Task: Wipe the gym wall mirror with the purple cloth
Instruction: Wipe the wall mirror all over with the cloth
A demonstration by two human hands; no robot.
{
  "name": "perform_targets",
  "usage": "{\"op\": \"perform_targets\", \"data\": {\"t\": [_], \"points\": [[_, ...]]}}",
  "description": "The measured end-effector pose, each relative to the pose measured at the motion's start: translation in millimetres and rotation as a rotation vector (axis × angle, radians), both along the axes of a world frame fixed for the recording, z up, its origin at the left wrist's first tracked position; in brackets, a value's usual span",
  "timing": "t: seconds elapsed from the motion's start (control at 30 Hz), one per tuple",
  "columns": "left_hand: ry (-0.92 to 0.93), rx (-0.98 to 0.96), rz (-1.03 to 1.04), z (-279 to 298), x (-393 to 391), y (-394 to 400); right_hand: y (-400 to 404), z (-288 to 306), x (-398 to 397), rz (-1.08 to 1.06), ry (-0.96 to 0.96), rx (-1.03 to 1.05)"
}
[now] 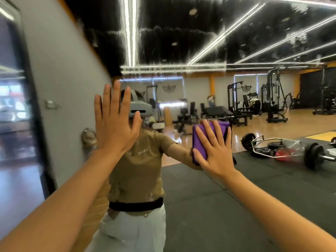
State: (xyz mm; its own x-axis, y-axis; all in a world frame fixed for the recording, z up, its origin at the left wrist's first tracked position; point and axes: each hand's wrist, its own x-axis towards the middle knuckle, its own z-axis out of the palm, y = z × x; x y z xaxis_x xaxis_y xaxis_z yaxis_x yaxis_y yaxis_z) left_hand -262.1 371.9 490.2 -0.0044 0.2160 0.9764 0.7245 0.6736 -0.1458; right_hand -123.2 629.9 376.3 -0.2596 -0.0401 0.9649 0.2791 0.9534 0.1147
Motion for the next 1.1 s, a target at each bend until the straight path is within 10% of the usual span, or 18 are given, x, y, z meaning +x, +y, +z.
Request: {"op": "perform_targets", "data": {"t": [0.27, 0.63, 0.97, 1.1], "points": [[-0.001, 0.01, -0.002, 1, 2, 2, -2, 106, -4, -0.039, 0.058, -0.063], [0.006, -0.04, -0.023, -24, 3, -8, 3, -65, 8, -0.064, -0.05, -0.028], [0.017, -0.076, -0.008, -36, -3, -15, -4, 117, 1, -0.06, -0.018, -0.089], [0.052, -0.057, -0.002, -37, -6, -13, -7, 104, -4, -0.044, 0.03, -0.083]]}}
